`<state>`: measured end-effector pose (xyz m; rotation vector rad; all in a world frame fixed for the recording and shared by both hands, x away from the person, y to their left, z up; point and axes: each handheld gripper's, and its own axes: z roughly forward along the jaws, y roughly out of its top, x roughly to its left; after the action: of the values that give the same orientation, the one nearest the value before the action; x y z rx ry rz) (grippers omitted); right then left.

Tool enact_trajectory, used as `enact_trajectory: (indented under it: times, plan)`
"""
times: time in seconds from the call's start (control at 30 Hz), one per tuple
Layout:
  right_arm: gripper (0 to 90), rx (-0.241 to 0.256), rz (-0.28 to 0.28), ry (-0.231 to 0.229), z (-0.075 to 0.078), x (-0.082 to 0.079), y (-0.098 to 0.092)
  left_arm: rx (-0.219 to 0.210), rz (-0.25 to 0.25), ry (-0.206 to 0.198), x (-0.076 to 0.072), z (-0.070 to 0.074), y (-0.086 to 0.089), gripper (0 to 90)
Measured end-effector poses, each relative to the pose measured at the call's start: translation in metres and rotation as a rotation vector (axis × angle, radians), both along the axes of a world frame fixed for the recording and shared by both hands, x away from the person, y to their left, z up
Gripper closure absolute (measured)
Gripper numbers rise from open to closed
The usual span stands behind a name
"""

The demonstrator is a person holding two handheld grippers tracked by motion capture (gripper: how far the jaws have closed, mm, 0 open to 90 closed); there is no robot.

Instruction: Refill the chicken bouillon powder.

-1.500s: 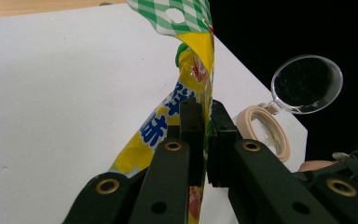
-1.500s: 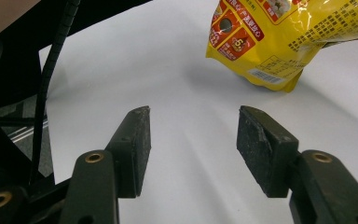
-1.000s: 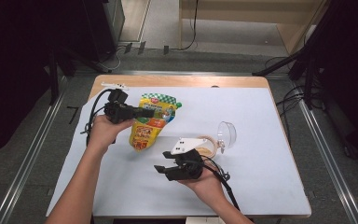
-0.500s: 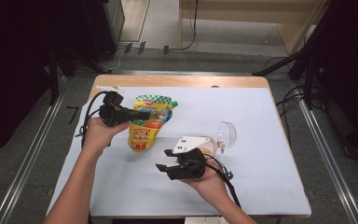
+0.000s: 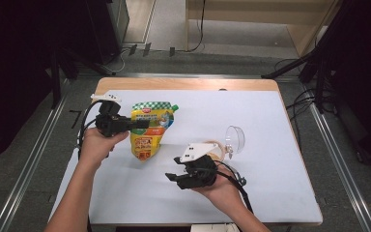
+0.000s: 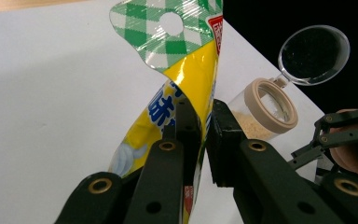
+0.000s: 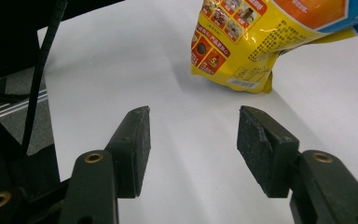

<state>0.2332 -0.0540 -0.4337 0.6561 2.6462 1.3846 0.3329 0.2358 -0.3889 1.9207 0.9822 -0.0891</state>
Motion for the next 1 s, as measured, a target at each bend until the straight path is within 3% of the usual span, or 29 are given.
enact_trajectory:
  times: [0.23, 0.4, 0.5, 0.87, 1.0]
  plan:
    - [46.2, 0.039, -0.010, 0.019, 0.001, 0.001, -0.007, 0.015, -0.001, 0.008, -0.008, -0.001, 0.010, 82.4]
    - [46.6, 0.048, -0.023, 0.027, 0.002, 0.003, -0.010, -0.001, -0.001, 0.008, -0.011, -0.002, 0.017, 79.9]
    - [46.7, 0.047, -0.031, 0.027, 0.001, 0.005, -0.012, -0.021, -0.014, 0.006, -0.011, -0.001, 0.019, 75.7]
    - [47.2, 0.025, -0.059, 0.025, 0.001, 0.010, -0.020, 0.015, -0.005, -0.002, -0.015, 0.006, 0.019, 58.1]
    - [47.3, 0.021, -0.060, 0.017, 0.003, 0.010, -0.020, -0.002, 0.007, -0.017, -0.015, 0.012, 0.023, 52.2]
